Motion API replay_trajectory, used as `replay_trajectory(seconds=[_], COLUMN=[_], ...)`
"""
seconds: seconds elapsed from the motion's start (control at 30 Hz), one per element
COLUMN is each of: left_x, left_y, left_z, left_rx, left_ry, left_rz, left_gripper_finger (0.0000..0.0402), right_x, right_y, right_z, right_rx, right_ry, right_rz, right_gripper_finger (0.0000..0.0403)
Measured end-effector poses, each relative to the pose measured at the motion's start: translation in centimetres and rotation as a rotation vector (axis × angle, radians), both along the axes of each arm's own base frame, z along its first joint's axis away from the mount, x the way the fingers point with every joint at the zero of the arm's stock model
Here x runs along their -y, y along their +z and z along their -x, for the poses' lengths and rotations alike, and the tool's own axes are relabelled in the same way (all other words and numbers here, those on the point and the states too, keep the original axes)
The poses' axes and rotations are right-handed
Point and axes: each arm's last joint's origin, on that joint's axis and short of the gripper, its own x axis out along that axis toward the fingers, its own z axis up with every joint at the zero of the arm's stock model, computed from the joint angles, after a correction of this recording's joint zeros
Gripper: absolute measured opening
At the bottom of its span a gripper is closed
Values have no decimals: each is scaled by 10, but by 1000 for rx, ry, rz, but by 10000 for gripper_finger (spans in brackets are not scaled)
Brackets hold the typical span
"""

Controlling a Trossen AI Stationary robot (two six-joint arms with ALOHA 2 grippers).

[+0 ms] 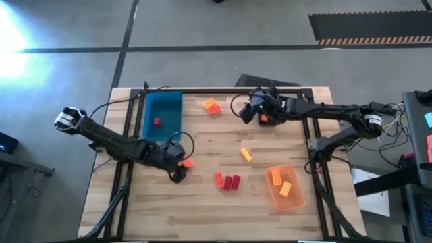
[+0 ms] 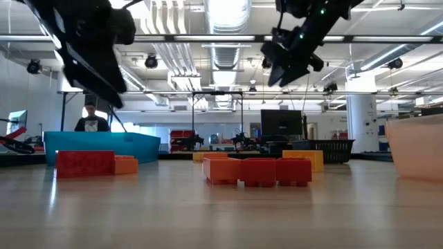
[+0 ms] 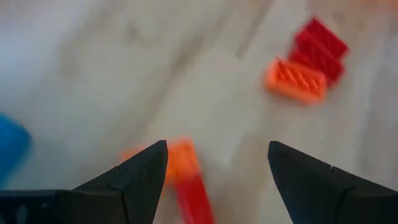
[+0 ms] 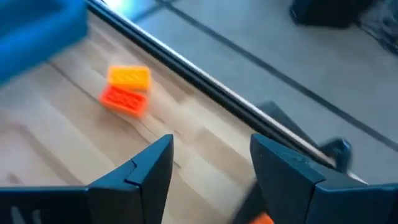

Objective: Sort & place blocks by color
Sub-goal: Put the red game piece into the blue bin

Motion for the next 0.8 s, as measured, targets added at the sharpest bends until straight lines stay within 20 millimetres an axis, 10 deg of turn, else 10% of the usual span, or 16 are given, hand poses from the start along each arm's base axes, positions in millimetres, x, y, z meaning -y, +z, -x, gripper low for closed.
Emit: replay_trajectory(seconds=[0.27, 0.8], left_x=[32, 41], left_y=[-7, -34], left_z=[-1, -24], left_rx=[-281, -404], left_ry=[58, 66], left_rz=[209, -17], left_gripper_finger=[262, 262], right_x=[-11, -16], right_y=[1, -8], right_z=[-11, -18], right_rx=[33, 11], right_ry=[65, 79], right_rz=[29, 11], right_gripper_finger=[203, 203])
